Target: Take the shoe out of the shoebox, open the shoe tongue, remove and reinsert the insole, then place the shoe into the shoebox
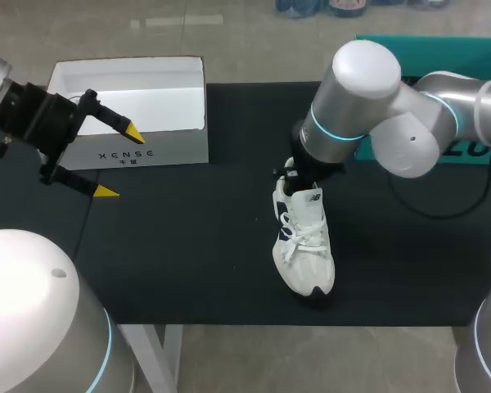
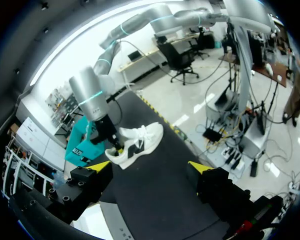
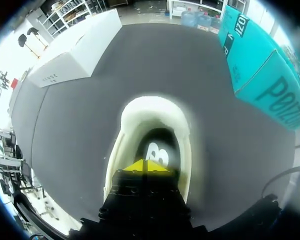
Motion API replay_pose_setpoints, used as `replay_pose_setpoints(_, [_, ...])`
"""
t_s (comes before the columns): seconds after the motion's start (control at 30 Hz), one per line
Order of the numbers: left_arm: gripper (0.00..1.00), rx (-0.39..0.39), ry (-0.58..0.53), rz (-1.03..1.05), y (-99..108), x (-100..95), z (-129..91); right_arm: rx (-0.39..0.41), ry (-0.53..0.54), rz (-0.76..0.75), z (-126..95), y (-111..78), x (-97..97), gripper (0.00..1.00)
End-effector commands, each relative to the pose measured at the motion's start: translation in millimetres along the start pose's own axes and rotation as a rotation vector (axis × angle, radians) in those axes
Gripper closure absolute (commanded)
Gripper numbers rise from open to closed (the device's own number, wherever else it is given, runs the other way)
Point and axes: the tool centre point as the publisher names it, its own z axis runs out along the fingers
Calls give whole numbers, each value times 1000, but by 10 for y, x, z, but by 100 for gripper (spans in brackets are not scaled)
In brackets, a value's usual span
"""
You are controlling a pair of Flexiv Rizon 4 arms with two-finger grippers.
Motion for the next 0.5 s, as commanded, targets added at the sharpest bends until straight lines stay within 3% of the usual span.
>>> replay_pose_setpoints(0.03, [0,-2,3,0,0,-4,-5,17,7,-6,185,28,88,100])
replay_pose_setpoints(0.27, [0,-2,3,0,0,-4,-5,19,7,-8,209,23,103,100])
replay_pose_setpoints(0.5, [0,-2,3,0,0,-4,-5,-26,1,8,-211,52,12,100])
